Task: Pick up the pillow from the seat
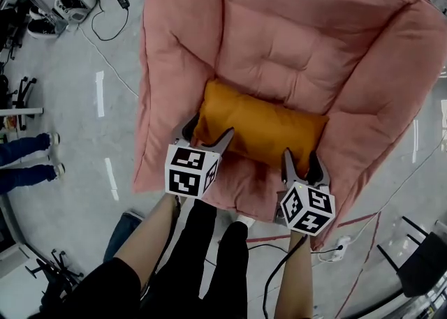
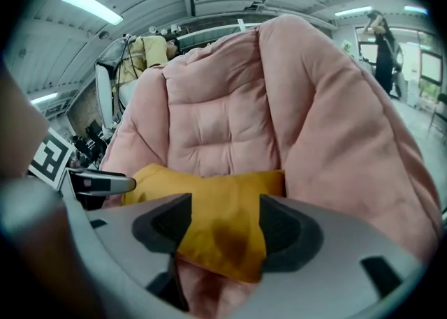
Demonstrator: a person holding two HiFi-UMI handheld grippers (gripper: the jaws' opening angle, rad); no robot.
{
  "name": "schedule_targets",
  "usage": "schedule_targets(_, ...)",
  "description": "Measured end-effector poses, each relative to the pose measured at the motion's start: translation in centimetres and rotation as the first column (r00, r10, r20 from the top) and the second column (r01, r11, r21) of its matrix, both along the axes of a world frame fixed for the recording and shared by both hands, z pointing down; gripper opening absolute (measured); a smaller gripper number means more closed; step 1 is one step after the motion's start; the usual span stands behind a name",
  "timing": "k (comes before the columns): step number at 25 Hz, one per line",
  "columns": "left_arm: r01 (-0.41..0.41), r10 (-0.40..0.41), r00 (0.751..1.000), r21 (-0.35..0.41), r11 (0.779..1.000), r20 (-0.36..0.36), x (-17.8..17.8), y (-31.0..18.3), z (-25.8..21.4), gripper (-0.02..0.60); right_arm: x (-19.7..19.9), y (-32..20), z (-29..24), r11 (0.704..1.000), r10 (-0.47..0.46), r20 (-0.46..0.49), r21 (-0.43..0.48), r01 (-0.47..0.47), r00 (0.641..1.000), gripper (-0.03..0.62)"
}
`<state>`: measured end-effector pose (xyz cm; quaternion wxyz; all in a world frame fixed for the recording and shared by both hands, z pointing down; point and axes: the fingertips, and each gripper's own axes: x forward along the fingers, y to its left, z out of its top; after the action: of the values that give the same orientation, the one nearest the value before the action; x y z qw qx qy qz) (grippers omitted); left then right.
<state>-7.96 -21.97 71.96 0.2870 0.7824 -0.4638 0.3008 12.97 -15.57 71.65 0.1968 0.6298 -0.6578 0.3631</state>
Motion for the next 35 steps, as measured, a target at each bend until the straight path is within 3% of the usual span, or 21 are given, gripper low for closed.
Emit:
schedule_targets(7, -0.027, 0.028, 0.999, -0.039, 0.999, 0.036, 0.6, -0.9, 2.2, 0.347, 1.5, -0.6, 3.0, 0.998, 0.021, 0.021, -0.062, -0.02, 1.0, 0.293)
schedule_targets(30, -0.035, 0.043, 0.997, -0.105, 0.994, 0.068, 1.2, -1.4, 5.7, 0.344, 1.3, -1.4, 6.5, 0.994, 0.009, 0.065, -0.112, -0.002, 0.998, 0.291)
schedule_targets(35, -0.059, 0.068, 0.994, -0.111, 0.992, 0.083, 1.0, -1.5, 6.7, 0.297, 0.4, -1.7, 7.4, 0.987, -0.011, 0.066, -0.156, 0.022, 0.998, 0.254)
